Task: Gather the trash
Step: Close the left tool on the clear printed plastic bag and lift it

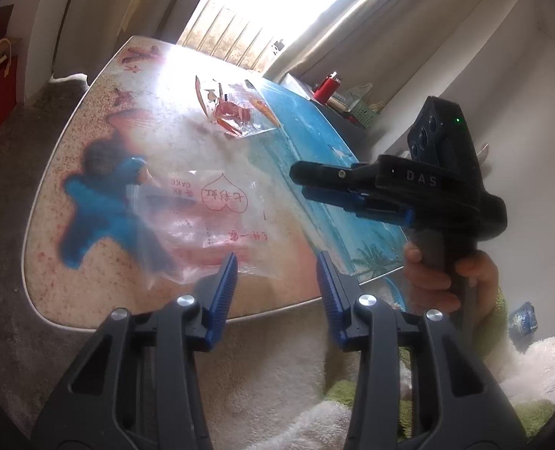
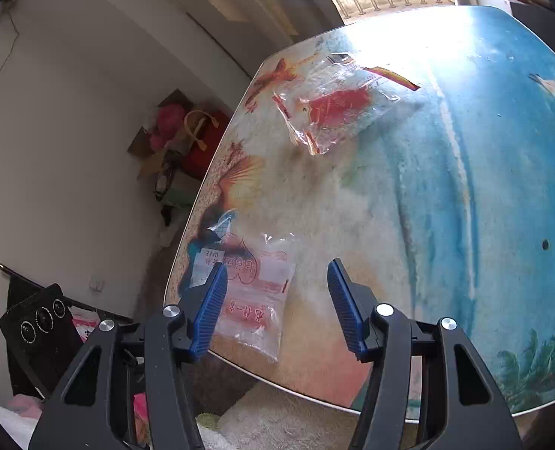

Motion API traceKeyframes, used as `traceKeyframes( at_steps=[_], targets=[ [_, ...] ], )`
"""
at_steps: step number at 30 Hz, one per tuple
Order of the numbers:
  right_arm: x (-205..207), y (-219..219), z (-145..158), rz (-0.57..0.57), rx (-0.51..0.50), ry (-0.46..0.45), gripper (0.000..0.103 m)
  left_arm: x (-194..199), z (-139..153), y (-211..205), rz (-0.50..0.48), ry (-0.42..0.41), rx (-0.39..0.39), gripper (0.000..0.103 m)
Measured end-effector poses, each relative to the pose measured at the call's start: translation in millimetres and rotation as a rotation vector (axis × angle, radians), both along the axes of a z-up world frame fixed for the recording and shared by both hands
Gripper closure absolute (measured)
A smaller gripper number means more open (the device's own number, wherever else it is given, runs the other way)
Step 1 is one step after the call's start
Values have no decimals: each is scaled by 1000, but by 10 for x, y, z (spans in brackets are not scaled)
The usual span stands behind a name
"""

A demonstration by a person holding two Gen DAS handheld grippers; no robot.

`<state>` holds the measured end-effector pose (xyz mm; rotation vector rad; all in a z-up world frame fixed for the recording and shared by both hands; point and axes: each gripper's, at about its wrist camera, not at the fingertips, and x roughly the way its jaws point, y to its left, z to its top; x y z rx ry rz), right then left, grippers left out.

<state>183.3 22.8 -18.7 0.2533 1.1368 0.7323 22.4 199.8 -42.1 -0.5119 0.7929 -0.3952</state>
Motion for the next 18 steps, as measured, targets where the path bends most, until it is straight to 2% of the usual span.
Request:
traceKeyframes(
  at_steps=[3, 8, 11, 18],
  targets=[
    [211, 285, -41, 58, -59, -29, 53, 68, -165, -14, 10, 54, -19, 63],
    [405, 509, -313, 139, -111, 41, 69, 172, -270, 105, 58, 100, -41, 63],
    [357, 457, -354, 149, -91, 69, 82, 244, -294, 170, 85, 121, -36, 63],
    [164, 223, -453, 107, -75, 145, 92, 456, -308, 270, 96, 150, -31, 61]
  ],
)
